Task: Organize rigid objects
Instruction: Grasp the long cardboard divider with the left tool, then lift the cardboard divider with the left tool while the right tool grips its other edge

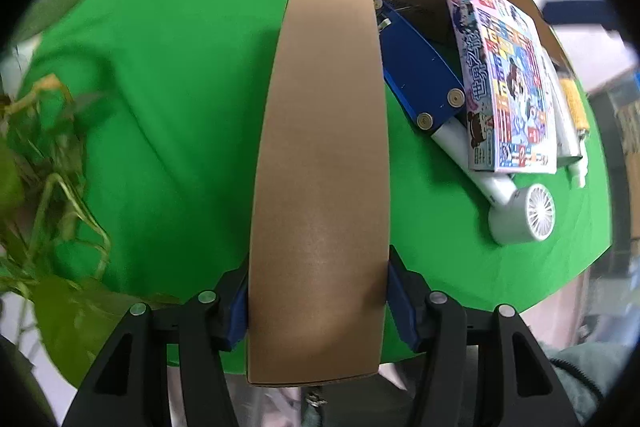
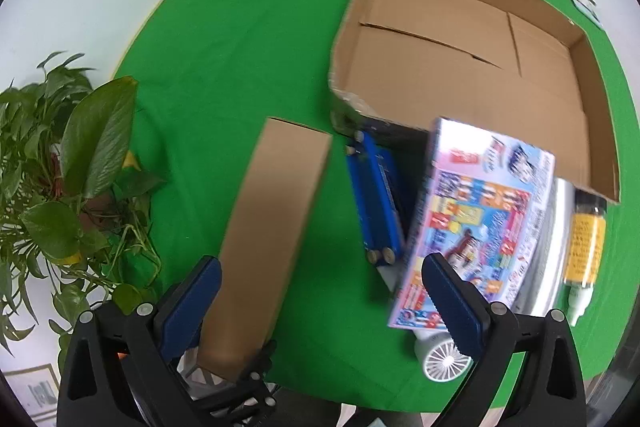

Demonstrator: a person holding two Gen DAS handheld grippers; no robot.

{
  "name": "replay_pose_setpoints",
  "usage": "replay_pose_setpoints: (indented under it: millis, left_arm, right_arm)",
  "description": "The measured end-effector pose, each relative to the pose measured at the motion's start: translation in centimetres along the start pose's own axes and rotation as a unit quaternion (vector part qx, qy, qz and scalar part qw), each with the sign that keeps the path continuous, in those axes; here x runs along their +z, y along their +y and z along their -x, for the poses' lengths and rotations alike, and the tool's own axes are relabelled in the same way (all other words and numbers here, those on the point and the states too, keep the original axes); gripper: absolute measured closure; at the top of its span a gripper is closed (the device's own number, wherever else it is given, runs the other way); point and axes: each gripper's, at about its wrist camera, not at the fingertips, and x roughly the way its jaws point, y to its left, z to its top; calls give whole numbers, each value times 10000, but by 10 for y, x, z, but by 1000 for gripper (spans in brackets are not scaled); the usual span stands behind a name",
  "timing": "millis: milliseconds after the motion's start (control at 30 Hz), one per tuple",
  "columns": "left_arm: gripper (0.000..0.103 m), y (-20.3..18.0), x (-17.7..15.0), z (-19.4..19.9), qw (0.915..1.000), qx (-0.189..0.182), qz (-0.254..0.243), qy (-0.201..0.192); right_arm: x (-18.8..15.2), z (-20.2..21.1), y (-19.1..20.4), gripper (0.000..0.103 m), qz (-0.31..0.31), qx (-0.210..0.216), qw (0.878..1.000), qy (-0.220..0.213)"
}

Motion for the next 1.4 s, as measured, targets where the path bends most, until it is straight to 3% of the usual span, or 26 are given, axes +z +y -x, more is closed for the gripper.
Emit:
replay_pose_setpoints:
  millis: [67, 133, 200, 300, 400, 500, 633, 700, 867, 1000, 1067, 1133, 1233, 1300, 1367, 1400]
  left_arm:
    - [47, -7, -4, 5, 9989, 244, -403, -86]
    - [47, -16, -8, 6, 9970, 234, -737, 79]
    - [46, -20, -13, 11, 9967, -27, -804, 99]
    - [45, -24, -20, 22, 9952, -705, -675, 37]
    - [45, -25, -30, 40, 9897, -1273, -643, -141]
    - [37, 1, -29, 50, 9905, -1318, -191, -337]
    - [37, 63, -25, 51, 9835, -1572, 842, -313]
    - [37, 75, -26, 46, 9840, -1443, 1019, -236]
    - [39, 66, -23, 15, 9805, -1628, 1088, 155]
    - [55, 57, -25, -7, 9772, -1789, 1061, 435]
    - [57, 51, -25, -12, 9772, -1822, 935, 569]
    - [66, 48, -26, -15, 9788, -1741, 823, 703]
    - [78, 44, -28, -27, 9774, -1670, 885, 951]
    - [79, 41, -27, -26, 9796, -1586, 754, 974]
    - [79, 39, -26, -24, 9818, -1464, 624, 1036]
    - [79, 38, -26, -25, 9817, -1439, 628, 1075]
  right_arm:
    - [4, 0, 7, 2, 18, -12, 10000, 2]
    - [7, 1, 10, 2, -6, -9, 10000, -16]
    - [6, 2, 11, 2, -18, -42, 10000, -13]
    - [5, 2, 6, 2, -44, -136, 9999, 65]
    - [-3, -3, -3, 2, -96, -218, 9995, 220]
    - [-11, -9, -12, 2, -134, -238, 9990, 359]
    - [-26, -16, -25, 3, -237, -273, 9981, 497]
    - [-35, -16, -30, 3, -315, -231, 9980, 493]
    - [-64, -26, -33, 3, -310, -17, 9968, 735]
    - [-99, -44, -24, 7, -139, 287, 9939, 1057]
    - [-112, -55, -21, 13, -63, 358, 9927, 1149]
    - [-124, -66, -20, 18, -30, 394, 9923, 1170]
    - [-138, -81, -26, 39, -149, 585, 9905, 1235]
    - [-146, -89, -28, 47, -288, 587, 9902, 1233]
    - [-153, -95, -32, 68, -423, 591, 9900, 1206]
    - [-156, -98, -34, 71, -498, 578, 9897, 1210]
